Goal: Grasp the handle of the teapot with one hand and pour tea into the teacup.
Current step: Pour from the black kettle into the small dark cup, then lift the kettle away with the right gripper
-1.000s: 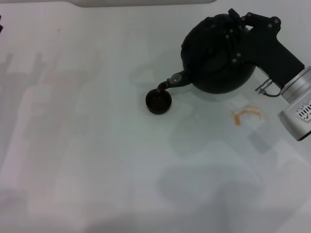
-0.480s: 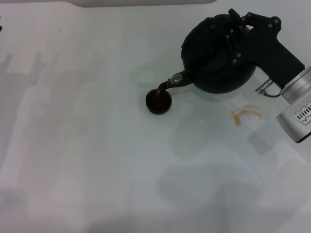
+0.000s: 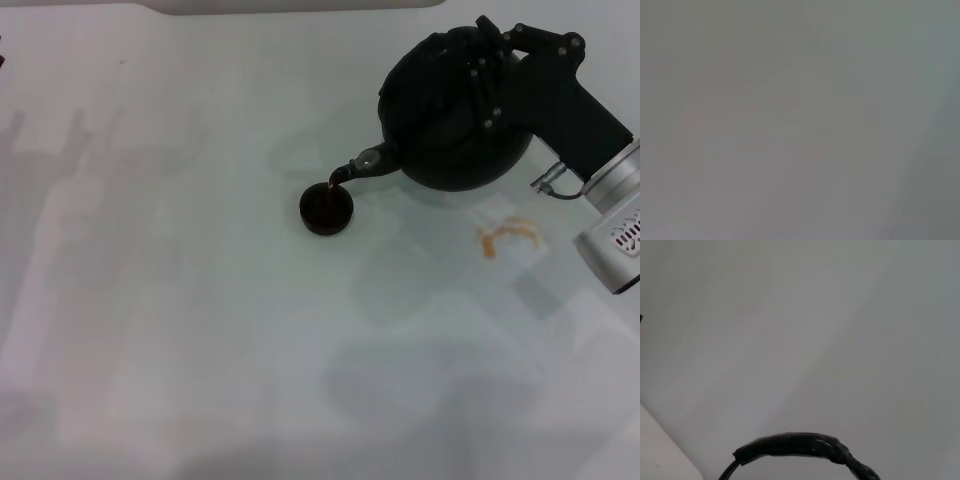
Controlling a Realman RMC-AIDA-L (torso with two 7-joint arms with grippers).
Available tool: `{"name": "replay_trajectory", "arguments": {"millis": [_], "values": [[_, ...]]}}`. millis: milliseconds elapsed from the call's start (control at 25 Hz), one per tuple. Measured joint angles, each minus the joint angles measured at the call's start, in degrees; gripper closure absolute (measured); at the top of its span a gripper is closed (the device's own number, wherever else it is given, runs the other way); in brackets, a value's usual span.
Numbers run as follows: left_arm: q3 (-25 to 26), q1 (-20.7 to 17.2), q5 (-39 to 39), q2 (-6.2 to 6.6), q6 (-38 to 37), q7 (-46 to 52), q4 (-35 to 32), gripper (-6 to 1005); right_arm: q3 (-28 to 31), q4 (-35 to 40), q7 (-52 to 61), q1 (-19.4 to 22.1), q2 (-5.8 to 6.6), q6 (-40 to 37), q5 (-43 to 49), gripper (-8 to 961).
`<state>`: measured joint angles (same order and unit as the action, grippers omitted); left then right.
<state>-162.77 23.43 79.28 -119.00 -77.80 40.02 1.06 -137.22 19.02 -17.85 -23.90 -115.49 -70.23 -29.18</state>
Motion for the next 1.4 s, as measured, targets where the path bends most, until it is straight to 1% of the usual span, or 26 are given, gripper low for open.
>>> {"name": "replay_trajectory", "arguments": {"millis": [1400], "values": [[0.0,-0.2,0.0,0.0,-0.4,0.2,0.0,137,-0.2,0.2,-3.1,0.2,0.0,0.0,0.0,831]]}}
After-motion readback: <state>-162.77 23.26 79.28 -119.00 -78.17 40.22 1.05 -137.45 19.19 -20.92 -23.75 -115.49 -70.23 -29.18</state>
